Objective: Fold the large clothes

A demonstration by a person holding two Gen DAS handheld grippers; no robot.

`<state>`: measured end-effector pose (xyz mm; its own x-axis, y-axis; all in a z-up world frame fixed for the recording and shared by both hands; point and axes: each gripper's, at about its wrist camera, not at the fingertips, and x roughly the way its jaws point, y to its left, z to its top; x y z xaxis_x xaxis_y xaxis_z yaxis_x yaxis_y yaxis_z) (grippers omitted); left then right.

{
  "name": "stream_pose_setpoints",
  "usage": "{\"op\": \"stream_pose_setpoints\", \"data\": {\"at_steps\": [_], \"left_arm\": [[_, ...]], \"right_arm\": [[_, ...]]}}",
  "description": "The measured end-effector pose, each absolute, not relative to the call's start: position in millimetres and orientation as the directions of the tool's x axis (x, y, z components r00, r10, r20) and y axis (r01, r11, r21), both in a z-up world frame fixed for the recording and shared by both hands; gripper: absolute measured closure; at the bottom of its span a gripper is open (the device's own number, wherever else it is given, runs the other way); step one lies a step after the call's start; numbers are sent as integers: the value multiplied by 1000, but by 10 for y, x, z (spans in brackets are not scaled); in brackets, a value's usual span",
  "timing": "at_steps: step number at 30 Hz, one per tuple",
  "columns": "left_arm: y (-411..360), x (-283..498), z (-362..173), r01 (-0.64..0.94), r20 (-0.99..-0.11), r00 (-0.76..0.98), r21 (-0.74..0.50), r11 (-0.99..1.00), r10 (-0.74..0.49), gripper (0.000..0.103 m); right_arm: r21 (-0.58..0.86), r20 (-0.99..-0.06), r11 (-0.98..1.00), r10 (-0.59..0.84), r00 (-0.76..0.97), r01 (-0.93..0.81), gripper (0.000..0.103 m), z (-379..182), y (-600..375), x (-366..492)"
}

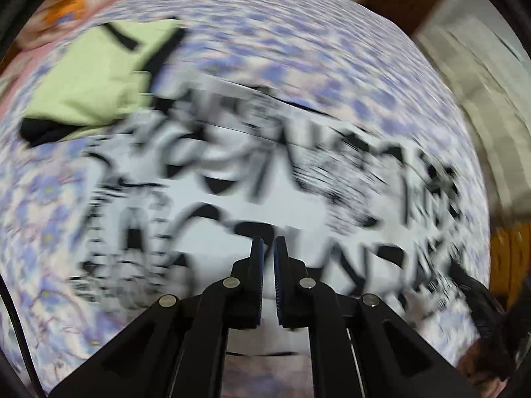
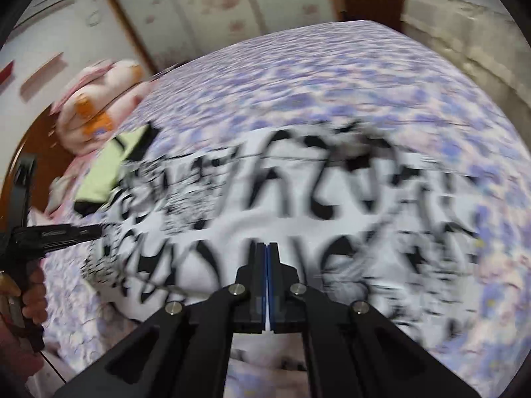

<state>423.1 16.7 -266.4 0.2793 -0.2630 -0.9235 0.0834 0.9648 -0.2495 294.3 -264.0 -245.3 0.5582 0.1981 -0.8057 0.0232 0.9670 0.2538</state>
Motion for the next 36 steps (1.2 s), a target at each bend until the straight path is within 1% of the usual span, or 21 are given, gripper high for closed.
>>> {"op": "stream_pose_setpoints", "data": {"at_steps": [4, 6, 9, 14, 19, 21, 25, 29, 31, 32, 34, 36], "left_arm": [[-385, 4140, -2780, 142, -918, 203, -317, 938, -341, 99], [-511, 4170, -2897, 138, -918, 170, -337, 931, -358, 99], [-595, 4269, -3093, 110, -920, 143, -351, 930, -364, 99], [-613, 4502, -3258, 55, -913, 162, -370, 927, -374, 99], [-678, 4751, -3253, 37, -902, 199, -384, 923, -383, 99], [-723, 4816, -3251, 46, -903, 208, -375, 926, -376, 99], [-757, 4934, -3298, 25, -903, 221, -371, 928, -368, 99], [-666, 5032, -3324, -29, -893, 272, -381, 924, -359, 99], [-576, 5111, -3351, -69, -892, 293, -378, 923, -344, 99], [-537, 5148, -3367, -86, -895, 298, -371, 925, -331, 99], [-432, 5199, -3383, -114, -914, 315, -305, 945, -257, 99], [-316, 5224, -3402, -120, -915, 324, -292, 949, -240, 99]], "right_arm": [[285, -822, 958, 259, 507, -28, 103, -2728, -2374, 3103], [308, -826, 951, 283, 488, -31, 103, -2860, -2295, 3153], [301, -835, 953, 273, 478, -19, 103, -3010, -2265, 3263], [344, -822, 939, 294, 488, 15, 103, -3135, -2361, 3515], [342, -795, 939, 309, 522, -36, 103, -3116, -2384, 3744], [344, -782, 938, 311, 540, -42, 103, -3100, -2406, 3882], [310, -800, 951, 267, 537, -10, 103, -3186, -2461, 4201], [344, -797, 939, 295, 528, -6, 103, -3286, -2534, 4364], [390, -782, 921, 330, 529, 2, 103, -3309, -2623, 4354], [412, -777, 911, 346, 526, 10, 103, -3322, -2681, 4355], [404, -778, 914, 329, 536, 25, 103, -3304, -2755, 4339], [398, -782, 917, 330, 528, 15, 103, -3276, -2820, 4335]]}}
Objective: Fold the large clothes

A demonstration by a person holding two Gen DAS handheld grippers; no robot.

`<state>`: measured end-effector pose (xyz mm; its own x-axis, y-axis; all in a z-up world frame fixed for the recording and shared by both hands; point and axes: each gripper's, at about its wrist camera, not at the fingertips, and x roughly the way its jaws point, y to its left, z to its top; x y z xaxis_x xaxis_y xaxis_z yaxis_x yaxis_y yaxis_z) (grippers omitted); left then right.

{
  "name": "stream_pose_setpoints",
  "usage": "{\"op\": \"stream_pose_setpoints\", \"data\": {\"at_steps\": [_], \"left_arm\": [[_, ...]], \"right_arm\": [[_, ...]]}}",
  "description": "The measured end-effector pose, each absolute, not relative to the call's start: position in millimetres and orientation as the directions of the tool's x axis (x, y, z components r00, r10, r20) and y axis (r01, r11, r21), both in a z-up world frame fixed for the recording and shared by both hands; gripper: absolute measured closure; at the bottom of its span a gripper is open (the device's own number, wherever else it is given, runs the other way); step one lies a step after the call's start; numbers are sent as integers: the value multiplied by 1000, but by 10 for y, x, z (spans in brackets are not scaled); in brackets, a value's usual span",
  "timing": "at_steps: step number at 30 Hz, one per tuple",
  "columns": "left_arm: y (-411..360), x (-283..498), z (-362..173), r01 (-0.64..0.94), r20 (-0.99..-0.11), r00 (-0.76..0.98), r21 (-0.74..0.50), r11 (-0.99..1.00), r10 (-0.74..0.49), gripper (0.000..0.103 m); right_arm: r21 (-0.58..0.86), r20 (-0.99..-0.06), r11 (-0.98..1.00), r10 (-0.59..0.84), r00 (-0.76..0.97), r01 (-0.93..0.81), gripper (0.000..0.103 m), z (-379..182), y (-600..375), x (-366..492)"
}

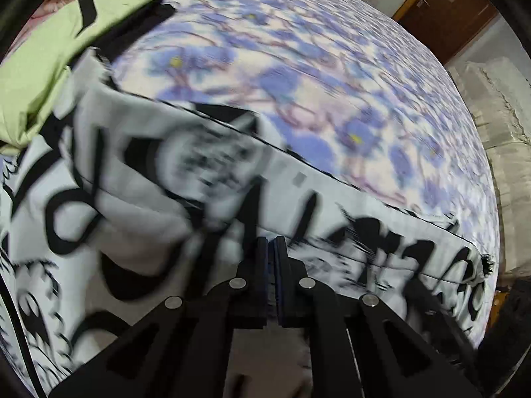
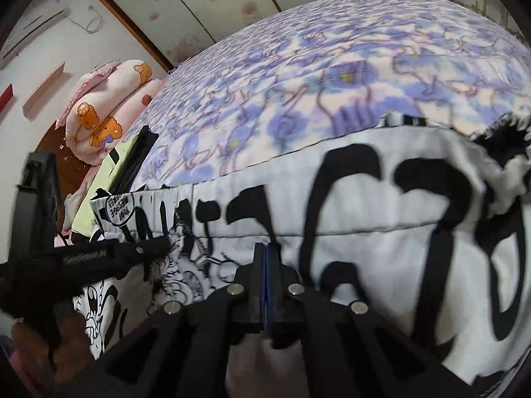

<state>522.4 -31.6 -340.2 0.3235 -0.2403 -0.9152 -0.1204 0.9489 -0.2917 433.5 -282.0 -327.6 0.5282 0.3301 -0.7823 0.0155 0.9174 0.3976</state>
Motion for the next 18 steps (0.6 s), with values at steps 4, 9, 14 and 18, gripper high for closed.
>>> {"op": "stream_pose_setpoints", "data": {"at_steps": [4, 9, 14, 18], "left_arm": [[-63, 5244, -3424, -169, -919, 328, -287, 943, -220, 100], [189, 5196, -3462, -226, -929, 325, -256, 940, -175, 101], [321, 5152, -3468, -216, -941, 321, -187, 958, -111, 102], [446, 5121, -3429, -256, -950, 309, -119, 959, -35, 102]], "right_arm": [[334, -796, 942, 306, 523, -43, 103, -3197, -2851, 4319], [287, -801, 957, 265, 537, -44, 103, -3098, -3046, 4287], [264, -809, 964, 241, 536, -35, 103, -3038, -3244, 4258], [223, -810, 973, 214, 545, -51, 103, -3003, -3338, 4210]]}}
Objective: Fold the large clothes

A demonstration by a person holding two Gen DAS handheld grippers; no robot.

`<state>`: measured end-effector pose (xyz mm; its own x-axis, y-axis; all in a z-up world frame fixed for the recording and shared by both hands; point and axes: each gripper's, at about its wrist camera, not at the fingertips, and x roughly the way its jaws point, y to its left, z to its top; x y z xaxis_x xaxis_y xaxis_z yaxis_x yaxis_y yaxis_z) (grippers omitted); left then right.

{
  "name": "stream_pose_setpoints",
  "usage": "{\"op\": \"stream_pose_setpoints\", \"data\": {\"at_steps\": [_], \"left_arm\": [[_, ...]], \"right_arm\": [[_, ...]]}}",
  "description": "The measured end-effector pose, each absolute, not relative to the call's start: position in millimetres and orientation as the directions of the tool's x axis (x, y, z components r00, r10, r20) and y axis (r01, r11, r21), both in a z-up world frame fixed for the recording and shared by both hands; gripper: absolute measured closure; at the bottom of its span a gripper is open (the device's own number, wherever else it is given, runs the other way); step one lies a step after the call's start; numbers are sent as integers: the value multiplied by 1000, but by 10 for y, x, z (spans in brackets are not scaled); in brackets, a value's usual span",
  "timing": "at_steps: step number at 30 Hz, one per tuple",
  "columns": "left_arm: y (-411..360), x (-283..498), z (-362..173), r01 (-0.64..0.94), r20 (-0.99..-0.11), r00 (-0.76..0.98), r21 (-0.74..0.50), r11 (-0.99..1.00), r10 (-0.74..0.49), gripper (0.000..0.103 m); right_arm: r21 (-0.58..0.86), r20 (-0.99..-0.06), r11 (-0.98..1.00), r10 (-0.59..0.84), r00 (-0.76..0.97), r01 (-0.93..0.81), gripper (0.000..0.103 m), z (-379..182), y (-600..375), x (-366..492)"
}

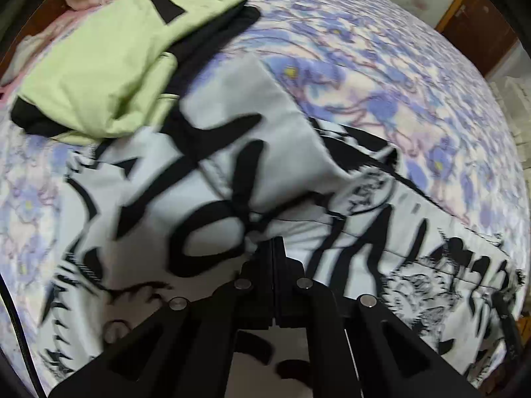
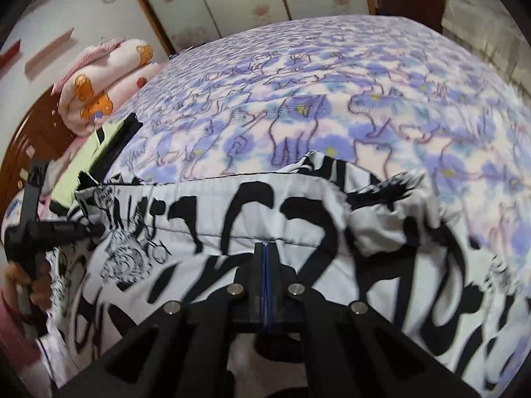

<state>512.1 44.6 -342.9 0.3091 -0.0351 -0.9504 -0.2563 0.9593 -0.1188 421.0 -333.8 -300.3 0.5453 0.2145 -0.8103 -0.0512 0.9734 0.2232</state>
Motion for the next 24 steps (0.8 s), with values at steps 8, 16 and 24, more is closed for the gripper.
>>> {"op": "stream_pose_setpoints", "data": {"at_steps": [8, 16, 24], "left_arm": [[706, 5047, -3354, -334, -953, 298, -60, 941, 46, 102], [947, 4961, -3329, -404, -952, 293, -34, 914, 94, 102], [904, 4902, -3083, -362, -949, 301, -24, 932, 92, 101]], "right_arm": [[138, -816, 973, 5, 578, 187, 103, -2960, -3987, 4141], [111, -839, 962, -43, 542, 248, 103, -3060, -4243, 4096], [95, -815, 961, -74, 575, 258, 103, -2673, -4099, 4044]]}}
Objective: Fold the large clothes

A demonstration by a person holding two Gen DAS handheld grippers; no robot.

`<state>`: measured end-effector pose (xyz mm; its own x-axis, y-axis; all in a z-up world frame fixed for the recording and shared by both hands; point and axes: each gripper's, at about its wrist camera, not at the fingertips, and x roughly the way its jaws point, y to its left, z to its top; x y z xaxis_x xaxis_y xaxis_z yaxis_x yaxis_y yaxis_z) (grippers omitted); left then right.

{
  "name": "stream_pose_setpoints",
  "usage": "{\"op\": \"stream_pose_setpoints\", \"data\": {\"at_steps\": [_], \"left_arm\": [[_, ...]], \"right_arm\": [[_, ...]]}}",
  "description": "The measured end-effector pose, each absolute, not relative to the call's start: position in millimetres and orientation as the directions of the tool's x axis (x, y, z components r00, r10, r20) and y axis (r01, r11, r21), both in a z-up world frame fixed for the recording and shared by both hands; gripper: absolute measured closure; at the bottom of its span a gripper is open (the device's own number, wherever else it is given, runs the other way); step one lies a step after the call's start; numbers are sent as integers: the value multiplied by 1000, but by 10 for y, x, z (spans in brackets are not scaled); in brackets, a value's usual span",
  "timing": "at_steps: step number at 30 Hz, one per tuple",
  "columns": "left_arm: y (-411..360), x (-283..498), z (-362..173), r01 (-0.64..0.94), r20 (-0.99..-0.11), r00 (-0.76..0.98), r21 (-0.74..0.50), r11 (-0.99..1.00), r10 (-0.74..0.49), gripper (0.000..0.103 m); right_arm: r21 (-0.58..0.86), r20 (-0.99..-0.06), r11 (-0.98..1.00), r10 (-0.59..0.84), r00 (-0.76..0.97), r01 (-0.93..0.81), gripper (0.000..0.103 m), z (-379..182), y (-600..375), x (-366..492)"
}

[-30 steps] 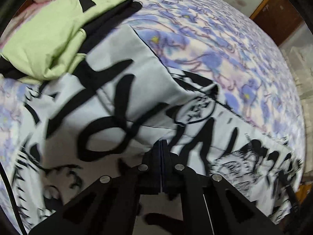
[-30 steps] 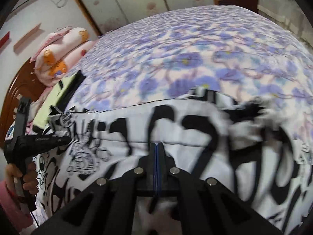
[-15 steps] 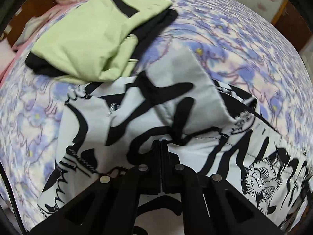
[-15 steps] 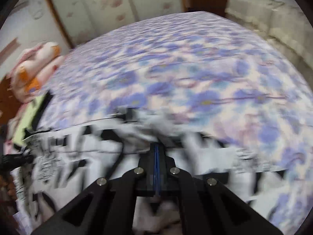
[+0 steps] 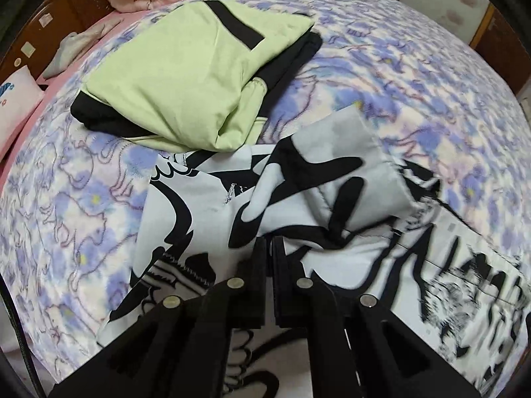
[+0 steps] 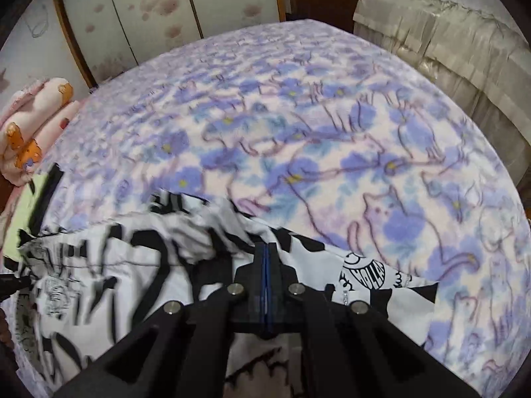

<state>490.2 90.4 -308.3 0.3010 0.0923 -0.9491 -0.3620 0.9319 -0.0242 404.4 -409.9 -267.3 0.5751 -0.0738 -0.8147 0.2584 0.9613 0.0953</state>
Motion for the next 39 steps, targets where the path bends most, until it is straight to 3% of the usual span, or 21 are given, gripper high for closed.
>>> {"op": "stream_pose_setpoints", "data": {"at_steps": [12, 18, 23, 39], "left_arm": [[1149, 4064, -2621, -365, -931, 361, -190, 911, -49, 101], [1358, 3543, -2696, -425, -927, 364, -248, 870, -87, 101], [1531, 3265, -2875, -479, -918, 353, -342, 809, -179, 101], [1864, 2925, -3332, -525, -865, 306, -502, 687, -398, 96]], "right_arm": [[202, -794, 965, 61, 605, 167, 103, -1949, -3331, 3825], [373, -819, 912, 239, 521, 170, 103, -2053, -2901, 3766], [485, -855, 825, 379, 354, 290, 103, -2454, -2627, 3804], [293, -953, 853, 297, 61, 432, 103, -3447, -2313, 4050]]}}
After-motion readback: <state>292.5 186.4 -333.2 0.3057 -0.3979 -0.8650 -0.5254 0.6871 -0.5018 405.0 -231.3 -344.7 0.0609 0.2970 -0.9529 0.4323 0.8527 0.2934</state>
